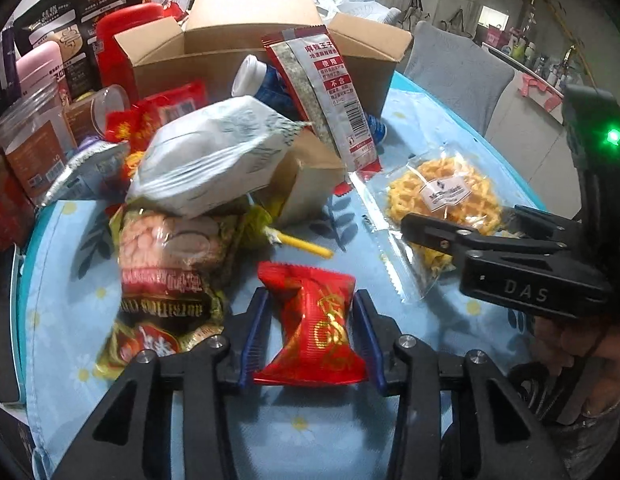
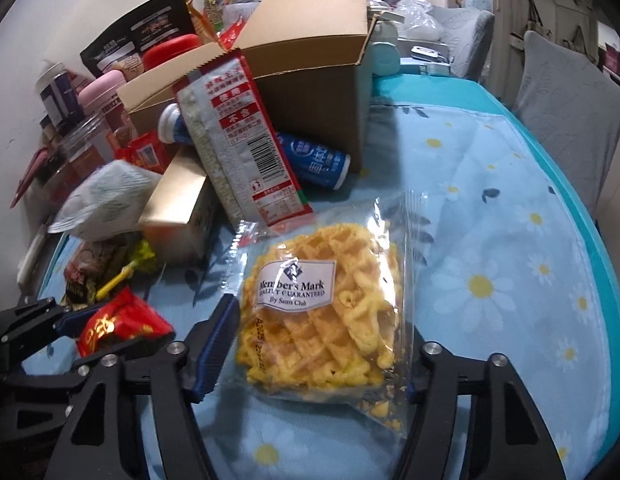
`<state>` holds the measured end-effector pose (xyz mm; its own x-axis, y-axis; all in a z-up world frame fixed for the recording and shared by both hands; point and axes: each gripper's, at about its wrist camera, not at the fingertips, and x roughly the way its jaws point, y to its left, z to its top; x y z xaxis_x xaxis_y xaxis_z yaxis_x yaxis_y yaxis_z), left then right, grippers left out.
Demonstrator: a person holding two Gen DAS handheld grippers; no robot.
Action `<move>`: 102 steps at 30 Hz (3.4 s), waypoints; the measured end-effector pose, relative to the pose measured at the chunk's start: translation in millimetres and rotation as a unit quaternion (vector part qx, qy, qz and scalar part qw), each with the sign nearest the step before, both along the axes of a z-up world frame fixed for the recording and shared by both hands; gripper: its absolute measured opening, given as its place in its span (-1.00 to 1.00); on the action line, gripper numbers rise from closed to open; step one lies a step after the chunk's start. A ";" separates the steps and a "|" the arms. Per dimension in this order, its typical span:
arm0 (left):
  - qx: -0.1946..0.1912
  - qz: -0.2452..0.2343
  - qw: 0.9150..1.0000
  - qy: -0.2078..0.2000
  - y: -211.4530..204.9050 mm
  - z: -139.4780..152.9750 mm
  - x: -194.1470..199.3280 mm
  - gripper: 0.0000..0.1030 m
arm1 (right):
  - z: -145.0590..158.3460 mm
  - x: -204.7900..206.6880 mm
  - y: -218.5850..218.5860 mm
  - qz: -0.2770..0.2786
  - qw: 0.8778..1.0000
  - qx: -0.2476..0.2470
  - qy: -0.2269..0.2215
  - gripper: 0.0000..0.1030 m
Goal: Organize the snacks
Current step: 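Grasp the red candy packet with the left tool while the right tool grasps the waffle bag, then lift the red candy packet and waffle bag toward the open box with both tools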
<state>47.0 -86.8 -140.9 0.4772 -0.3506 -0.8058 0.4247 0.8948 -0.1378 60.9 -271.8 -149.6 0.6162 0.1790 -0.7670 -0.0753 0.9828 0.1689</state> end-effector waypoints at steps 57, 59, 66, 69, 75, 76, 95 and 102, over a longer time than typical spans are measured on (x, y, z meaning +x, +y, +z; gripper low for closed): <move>-0.016 -0.019 0.999 -0.028 12.9 15.0 -1.8 -0.27 | 6.7 -39.6 16.3 -0.029 0.998 -0.055 -0.013 -0.42; -0.019 -0.018 0.999 -0.033 12.3 19.3 -2.5 -0.27 | 11.5 -42.6 17.7 -0.025 0.998 -0.053 -0.019 -0.43; -0.032 -0.026 0.997 -0.060 11.3 44.7 -7.6 -0.28 | 29.5 -47.2 25.4 -0.006 0.999 -0.032 -0.038 -0.43; -0.043 -0.030 0.996 -0.074 12.3 60.2 -7.6 -0.28 | 41.2 -47.3 28.7 0.003 0.998 -0.026 -0.049 -0.43; -0.052 -0.024 0.992 -0.114 11.0 86.4 3.0 -0.28 | 65.0 -36.7 32.5 0.020 0.997 -0.030 -0.073 -0.43; -0.051 -0.021 0.991 -0.122 11.0 90.7 5.8 -0.28 | 69.7 -33.6 33.1 0.023 0.996 -0.031 -0.077 -0.43; -0.056 0.011 0.971 -0.232 17.8 162.0 100.5 -0.28 | 134.3 57.7 45.9 0.079 0.984 -0.042 -0.154 -0.43; -0.069 0.024 0.967 -0.242 16.3 180.6 145.8 -0.28 | 155.1 103.2 41.2 0.072 0.980 -0.049 -0.182 -0.43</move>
<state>192.8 -70.5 39.7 0.8052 -0.4077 -0.4306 0.4286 0.9020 -0.0525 164.1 -230.6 5.5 0.8255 0.2209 -0.5194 -0.2519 0.9677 0.0111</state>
